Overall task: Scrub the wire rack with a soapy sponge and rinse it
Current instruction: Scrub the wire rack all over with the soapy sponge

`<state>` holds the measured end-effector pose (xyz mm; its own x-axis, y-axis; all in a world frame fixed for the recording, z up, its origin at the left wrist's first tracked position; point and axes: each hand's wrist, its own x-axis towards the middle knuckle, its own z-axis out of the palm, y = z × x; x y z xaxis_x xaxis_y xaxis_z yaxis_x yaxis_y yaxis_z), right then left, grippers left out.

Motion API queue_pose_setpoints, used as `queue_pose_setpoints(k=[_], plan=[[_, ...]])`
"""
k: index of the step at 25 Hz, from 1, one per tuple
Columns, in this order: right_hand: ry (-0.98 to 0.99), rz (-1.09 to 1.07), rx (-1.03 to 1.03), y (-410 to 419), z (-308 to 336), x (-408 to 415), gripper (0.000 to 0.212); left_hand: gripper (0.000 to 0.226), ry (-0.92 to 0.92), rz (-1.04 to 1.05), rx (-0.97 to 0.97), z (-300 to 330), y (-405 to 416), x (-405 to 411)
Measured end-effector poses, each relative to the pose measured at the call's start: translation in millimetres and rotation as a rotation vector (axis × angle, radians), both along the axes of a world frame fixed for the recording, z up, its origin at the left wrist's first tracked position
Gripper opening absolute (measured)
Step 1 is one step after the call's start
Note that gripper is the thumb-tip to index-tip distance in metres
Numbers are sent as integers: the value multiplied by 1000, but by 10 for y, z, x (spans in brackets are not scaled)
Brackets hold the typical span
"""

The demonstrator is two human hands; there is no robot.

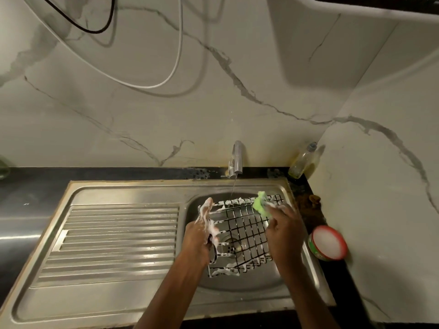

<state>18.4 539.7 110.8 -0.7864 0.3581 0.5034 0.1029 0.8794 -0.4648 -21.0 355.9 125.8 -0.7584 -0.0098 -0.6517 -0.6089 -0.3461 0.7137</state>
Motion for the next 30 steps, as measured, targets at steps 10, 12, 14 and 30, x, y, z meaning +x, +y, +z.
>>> queue_pose_setpoints(k=[10,12,14,30], plan=[[-8,19,-113,-122,32,-25,45,22,-65,132,76,267,132,21],[23,31,-142,-347,54,18,45,22,-17,130,74,281,143,55],[84,203,-107,-649,113,168,39,30,-28,112,112,230,120,44],[61,147,17,-28,-34,51,39,24,-28,92,141,103,90,-32]])
